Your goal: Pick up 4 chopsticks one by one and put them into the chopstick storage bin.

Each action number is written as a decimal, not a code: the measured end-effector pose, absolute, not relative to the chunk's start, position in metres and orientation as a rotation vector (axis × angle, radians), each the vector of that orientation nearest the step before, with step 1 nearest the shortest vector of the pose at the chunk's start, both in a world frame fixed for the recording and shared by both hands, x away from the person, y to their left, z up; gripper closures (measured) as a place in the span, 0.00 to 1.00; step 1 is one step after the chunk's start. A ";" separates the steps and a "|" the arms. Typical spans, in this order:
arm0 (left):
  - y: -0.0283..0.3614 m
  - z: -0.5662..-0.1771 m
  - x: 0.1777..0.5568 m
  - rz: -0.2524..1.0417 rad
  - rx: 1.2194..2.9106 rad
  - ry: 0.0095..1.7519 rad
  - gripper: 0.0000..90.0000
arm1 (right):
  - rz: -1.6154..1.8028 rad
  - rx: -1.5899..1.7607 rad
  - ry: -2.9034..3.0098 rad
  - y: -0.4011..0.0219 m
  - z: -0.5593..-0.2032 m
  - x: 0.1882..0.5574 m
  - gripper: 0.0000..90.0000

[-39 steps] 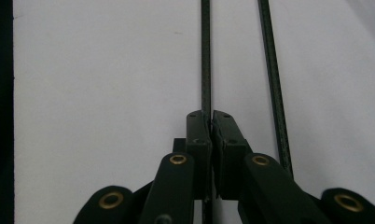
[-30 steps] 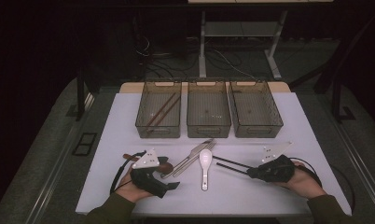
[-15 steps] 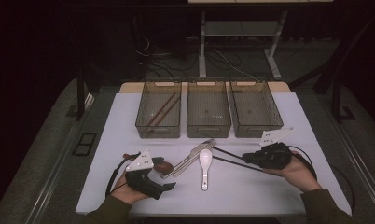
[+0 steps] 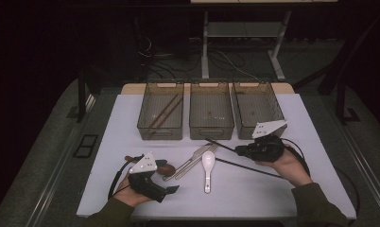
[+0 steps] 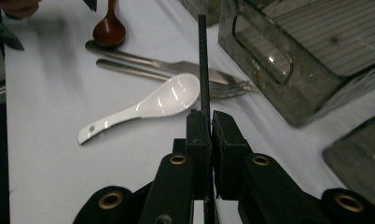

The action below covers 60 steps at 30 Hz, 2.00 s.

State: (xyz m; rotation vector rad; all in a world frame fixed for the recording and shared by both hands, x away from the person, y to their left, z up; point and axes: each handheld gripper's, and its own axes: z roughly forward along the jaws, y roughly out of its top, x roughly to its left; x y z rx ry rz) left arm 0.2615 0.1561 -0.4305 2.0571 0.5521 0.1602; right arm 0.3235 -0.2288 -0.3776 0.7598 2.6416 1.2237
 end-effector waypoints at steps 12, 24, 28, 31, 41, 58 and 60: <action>0.156 -0.431 0.262 0.150 2.050 0.552 0.02 | 1.280 0.794 2.577 -0.200 -0.371 0.351 0.95; 0.156 -0.431 0.262 0.143 2.033 0.557 0.02 | 1.309 0.836 2.519 -0.169 -0.361 0.379 0.95; 0.156 -0.431 0.262 0.143 2.033 0.554 0.02 | 1.309 0.858 2.513 -0.161 -0.360 0.387 0.95; 0.155 -0.432 0.262 0.138 2.030 0.559 0.02 | 1.296 0.875 2.513 -0.154 -0.359 0.392 0.95; 0.155 -0.431 0.261 0.138 2.031 0.553 0.02 | 1.250 0.896 2.502 -0.125 -0.348 0.411 0.95; 0.154 -0.430 0.260 0.149 2.047 0.526 0.02 | 1.101 0.964 2.538 -0.055 -0.332 0.459 0.95; 0.154 -0.430 0.260 0.151 2.043 0.529 0.02 | 1.094 0.980 2.532 -0.047 -0.333 0.465 0.95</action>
